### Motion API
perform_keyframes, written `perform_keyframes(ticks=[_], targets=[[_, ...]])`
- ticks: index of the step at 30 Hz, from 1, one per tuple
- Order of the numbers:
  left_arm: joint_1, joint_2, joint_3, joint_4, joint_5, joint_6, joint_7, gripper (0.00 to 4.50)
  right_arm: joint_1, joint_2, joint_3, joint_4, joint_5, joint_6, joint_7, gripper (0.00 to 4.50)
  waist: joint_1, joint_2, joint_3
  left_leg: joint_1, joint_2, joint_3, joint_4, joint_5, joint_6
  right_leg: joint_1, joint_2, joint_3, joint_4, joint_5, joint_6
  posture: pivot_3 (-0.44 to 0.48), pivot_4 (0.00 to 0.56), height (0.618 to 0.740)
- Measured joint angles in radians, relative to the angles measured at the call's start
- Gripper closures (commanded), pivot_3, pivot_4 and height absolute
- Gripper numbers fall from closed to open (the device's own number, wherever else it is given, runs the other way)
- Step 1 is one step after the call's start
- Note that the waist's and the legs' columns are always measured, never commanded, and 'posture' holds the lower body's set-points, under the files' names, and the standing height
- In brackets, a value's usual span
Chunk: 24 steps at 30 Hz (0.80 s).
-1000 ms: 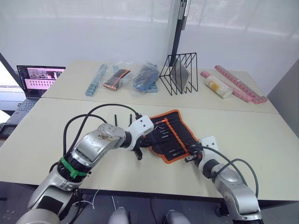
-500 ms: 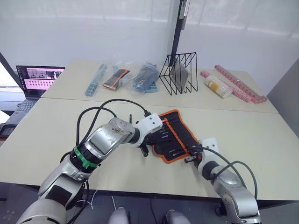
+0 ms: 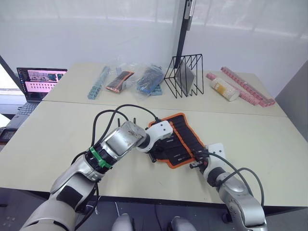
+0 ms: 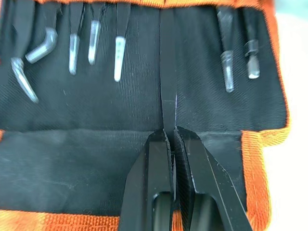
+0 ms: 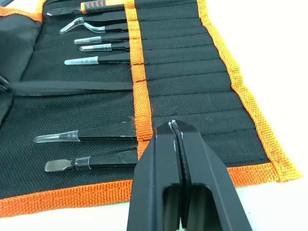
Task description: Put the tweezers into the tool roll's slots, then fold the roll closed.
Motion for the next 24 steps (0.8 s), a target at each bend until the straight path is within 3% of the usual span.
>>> perform_keyframes(ticks=[9, 24], targets=[[-0.027, -0.052, 0.0, 0.067, 0.037, -0.016, -0.002, 4.48, 0.017, 0.006, 0.0, -0.011, 0.0, -0.001, -0.018, 4.5, 0.002, 0.0, 0.0, 0.0, -0.002, -0.001, 0.002, 0.0, 0.0, 0.002, 0.0, 0.003, 0.0, 0.0, 0.002, 0.0, 0.15, 0.687], [-0.071, 0.02, -0.001, 0.003, 0.073, -0.024, -0.058, 4.48, 0.022, 0.021, 0.007, -0.017, -0.005, -0.002, -0.02, 4.5, -0.004, 0.0, 0.0, 0.0, -0.002, 0.0, 0.001, 0.0, 0.001, 0.0, 0.0, 0.003, 0.0, 0.0, 0.002, 0.0, 0.15, 0.687]])
